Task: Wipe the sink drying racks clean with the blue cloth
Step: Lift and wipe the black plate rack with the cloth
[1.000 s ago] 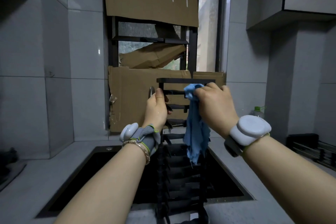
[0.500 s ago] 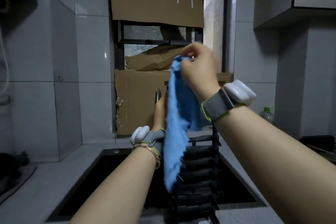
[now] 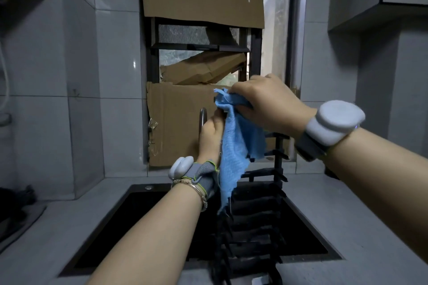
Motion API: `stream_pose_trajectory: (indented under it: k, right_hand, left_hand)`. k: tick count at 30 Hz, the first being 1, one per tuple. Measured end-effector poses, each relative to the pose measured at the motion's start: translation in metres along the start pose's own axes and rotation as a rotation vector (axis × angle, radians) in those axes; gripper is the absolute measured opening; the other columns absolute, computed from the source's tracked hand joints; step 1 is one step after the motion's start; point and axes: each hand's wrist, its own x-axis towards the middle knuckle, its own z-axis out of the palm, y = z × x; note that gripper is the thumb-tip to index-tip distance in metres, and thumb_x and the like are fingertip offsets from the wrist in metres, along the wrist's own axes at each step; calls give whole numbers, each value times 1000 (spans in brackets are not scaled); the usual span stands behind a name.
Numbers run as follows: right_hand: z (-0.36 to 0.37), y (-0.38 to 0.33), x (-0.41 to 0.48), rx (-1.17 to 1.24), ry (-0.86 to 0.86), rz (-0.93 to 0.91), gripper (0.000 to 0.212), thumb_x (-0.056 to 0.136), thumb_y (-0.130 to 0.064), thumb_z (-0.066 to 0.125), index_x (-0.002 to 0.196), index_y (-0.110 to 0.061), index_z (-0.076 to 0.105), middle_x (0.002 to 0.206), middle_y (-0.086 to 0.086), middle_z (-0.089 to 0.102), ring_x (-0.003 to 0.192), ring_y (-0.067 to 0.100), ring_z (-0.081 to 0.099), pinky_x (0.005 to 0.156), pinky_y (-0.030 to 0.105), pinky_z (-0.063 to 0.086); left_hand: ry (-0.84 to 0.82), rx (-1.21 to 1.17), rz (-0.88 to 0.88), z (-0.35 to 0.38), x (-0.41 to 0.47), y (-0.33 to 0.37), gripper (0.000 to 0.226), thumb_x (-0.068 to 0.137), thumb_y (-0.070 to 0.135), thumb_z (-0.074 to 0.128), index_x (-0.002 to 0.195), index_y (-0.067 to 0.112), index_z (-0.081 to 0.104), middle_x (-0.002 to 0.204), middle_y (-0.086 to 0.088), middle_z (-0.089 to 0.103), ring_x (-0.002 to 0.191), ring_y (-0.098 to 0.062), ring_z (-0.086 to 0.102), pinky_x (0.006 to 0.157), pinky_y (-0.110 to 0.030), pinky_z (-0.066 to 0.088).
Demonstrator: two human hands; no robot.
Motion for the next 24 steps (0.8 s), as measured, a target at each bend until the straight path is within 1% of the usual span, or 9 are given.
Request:
stream_pose_trajectory:
  k: [4,6,9,12,15,17,20,22,24]
  right_hand:
    - [11,5,-18,-65,257,-43,27,75,-20,49,89,-7,68,77,3,69,76,28,60,69,34,32]
    - [13,18,-31,-75,279,1,23,75,-16,49,88,-6,66,76,5,68,79,27,54,68,35,28]
    - [11,39,-51,-92,251,167,18,72,-13,52,83,-5,64,75,9,66,81,28,50,66,35,32]
    - [5,35,-47,-154,137,292,19,74,-14,66,91,-4,63,90,15,63,88,36,55,71,39,36]
    - [4,19,-28,-117,41,264,29,85,-20,59,112,-9,58,109,11,60,105,32,49,83,40,32]
    - [8,3,-13,-91,50,130,23,86,-18,56,106,-9,62,101,9,64,99,31,54,80,40,35]
    - [13,-10,0,-19,118,15,16,76,-18,54,79,-6,62,72,10,64,71,32,59,64,38,39]
    - [10,-2,-5,0,31,67,14,83,-19,52,83,-7,61,77,10,65,75,31,59,71,39,38]
    - [6,18,-22,22,-11,184,8,87,-14,55,90,-9,60,86,11,65,84,33,60,78,39,36]
  left_hand:
    - [-22,-29,66,-2,-1,-7,42,101,41,30,76,16,52,76,-3,56,73,-16,52,69,-27,41]
    - [-1,18,49,-2,2,-6,44,103,37,27,70,14,47,71,-3,51,66,-13,47,62,-24,38]
    - [47,69,41,0,2,-4,45,103,33,25,64,14,39,61,0,44,56,-9,41,48,-14,32]
    - [80,32,55,3,0,-5,46,103,35,24,64,14,37,51,0,43,50,-16,48,54,-25,38]
    - [81,24,64,4,-2,-4,46,102,35,24,64,14,38,51,-1,44,51,-20,49,58,-30,40]
    - [82,54,97,3,-1,-5,45,102,35,25,66,15,42,58,-1,47,59,-21,50,62,-32,41]
    - [60,92,129,0,0,-6,43,103,34,24,73,16,49,69,2,51,65,-11,47,59,-23,38]
    - [43,66,113,-2,1,-6,45,103,34,23,72,12,48,66,1,49,55,-4,49,50,-15,37]
    - [41,27,79,-1,0,-6,47,103,35,23,68,12,44,54,1,48,38,1,47,45,-16,38]
